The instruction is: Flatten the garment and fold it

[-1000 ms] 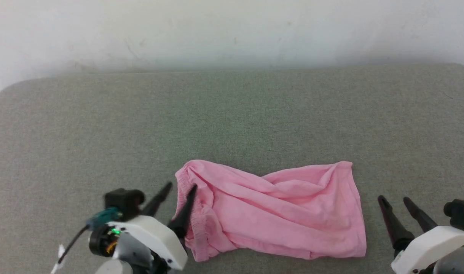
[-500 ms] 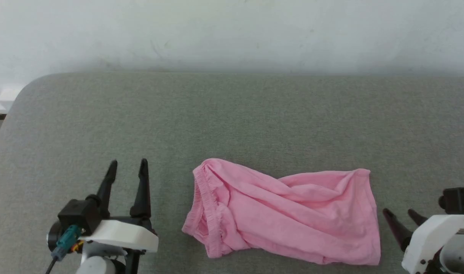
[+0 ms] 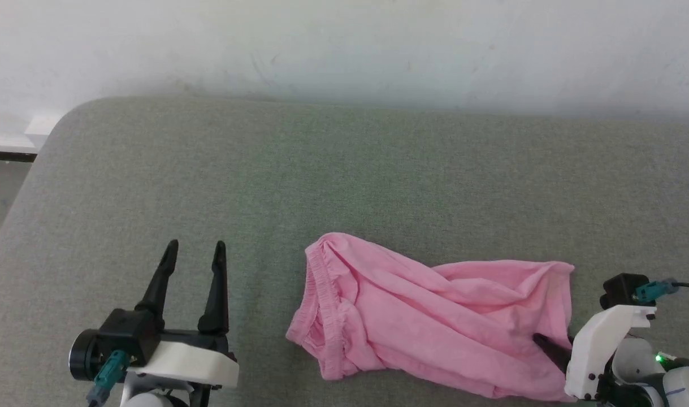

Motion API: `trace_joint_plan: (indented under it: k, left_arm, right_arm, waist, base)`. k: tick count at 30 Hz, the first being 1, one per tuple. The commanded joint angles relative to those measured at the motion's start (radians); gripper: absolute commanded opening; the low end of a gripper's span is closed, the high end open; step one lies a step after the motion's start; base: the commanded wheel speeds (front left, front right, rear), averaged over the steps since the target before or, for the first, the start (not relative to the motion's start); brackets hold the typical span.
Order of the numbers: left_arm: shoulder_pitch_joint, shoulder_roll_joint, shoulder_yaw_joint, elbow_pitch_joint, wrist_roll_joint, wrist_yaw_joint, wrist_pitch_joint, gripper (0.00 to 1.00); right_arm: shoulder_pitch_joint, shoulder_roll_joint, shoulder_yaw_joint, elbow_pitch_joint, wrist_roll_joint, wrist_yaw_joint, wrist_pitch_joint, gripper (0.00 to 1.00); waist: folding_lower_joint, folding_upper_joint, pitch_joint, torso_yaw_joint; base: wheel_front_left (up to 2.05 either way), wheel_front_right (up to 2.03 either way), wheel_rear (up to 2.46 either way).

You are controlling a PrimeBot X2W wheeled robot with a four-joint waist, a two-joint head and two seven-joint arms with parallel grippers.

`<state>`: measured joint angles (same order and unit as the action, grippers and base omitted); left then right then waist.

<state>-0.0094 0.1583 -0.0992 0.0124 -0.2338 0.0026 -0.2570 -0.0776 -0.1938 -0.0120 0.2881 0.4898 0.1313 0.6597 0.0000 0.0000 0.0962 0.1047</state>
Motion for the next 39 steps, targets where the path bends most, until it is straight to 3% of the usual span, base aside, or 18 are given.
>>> trace_joint_plan:
  k: [1, 2, 9, 19, 23, 26, 32, 39]
  left_arm:
    - [0.009, -0.004, 0.009, 0.000, 0.015, -0.012, -0.005, 1.00]
    - [0.011, -0.007, 0.011, 0.002, 0.025, -0.017, -0.005, 1.00]
    - [0.026, -0.015, 0.029, 0.024, 0.064, -0.041, -0.005, 1.00]
    - [0.035, -0.028, 0.036, 0.042, 0.092, -0.059, -0.005, 1.00]
    - [0.034, -0.033, 0.039, 0.049, 0.096, -0.066, -0.005, 1.00]
    - [0.031, -0.036, 0.040, 0.052, 0.099, -0.070, -0.005, 1.00]
    - [0.026, -0.043, 0.039, 0.059, 0.104, -0.079, -0.005, 1.00]
    - [0.015, -0.052, 0.030, 0.071, 0.106, -0.089, -0.005, 1.00]
  right_arm:
    - [0.029, 0.023, 0.042, 0.050, 0.021, -0.001, 0.046, 0.05]
    - [0.029, 0.021, 0.048, 0.051, 0.032, -0.001, 0.050, 0.00]
    - [0.010, -0.019, 0.019, -0.065, 0.024, -0.001, -0.083, 0.00]
    - [0.114, -0.049, -0.269, -0.156, -0.029, -0.001, -0.084, 0.00]
    - [0.119, -0.028, -0.311, -0.194, -0.023, -0.001, -0.065, 0.00]
    - [0.109, 0.003, -0.257, -0.256, 0.008, -0.001, -0.031, 0.00]
    - [0.079, 0.064, -0.055, -0.362, 0.050, -0.001, -0.008, 0.00]
    - [0.016, 0.134, 0.176, -0.268, 0.123, -0.001, -0.084, 0.00]
  waist:
    - [0.0000, 0.0000, -0.002, 0.002]
    - [0.0000, 0.0000, -0.004, 0.002]
    - [0.0000, 0.0000, -0.024, -0.021]
    - [0.0000, 0.0000, -0.040, -0.043]
    - [0.0000, 0.0000, -0.039, -0.050]
    - [0.0000, 0.0000, -0.040, -0.055]
    - [0.0000, 0.0000, -0.048, -0.054]
    - [0.0000, 0.0000, -0.054, -0.032]
  base:
    - [0.00, 0.00, 0.00]
    - [0.00, 0.00, 0.00]
    - [0.00, 0.00, 0.00]
    - [0.00, 0.00, 0.00]
    - [0.00, 0.00, 0.00]
    - [0.00, 0.00, 0.00]
    - [0.00, 0.00, 0.00]
    - [0.00, 0.00, 0.00]
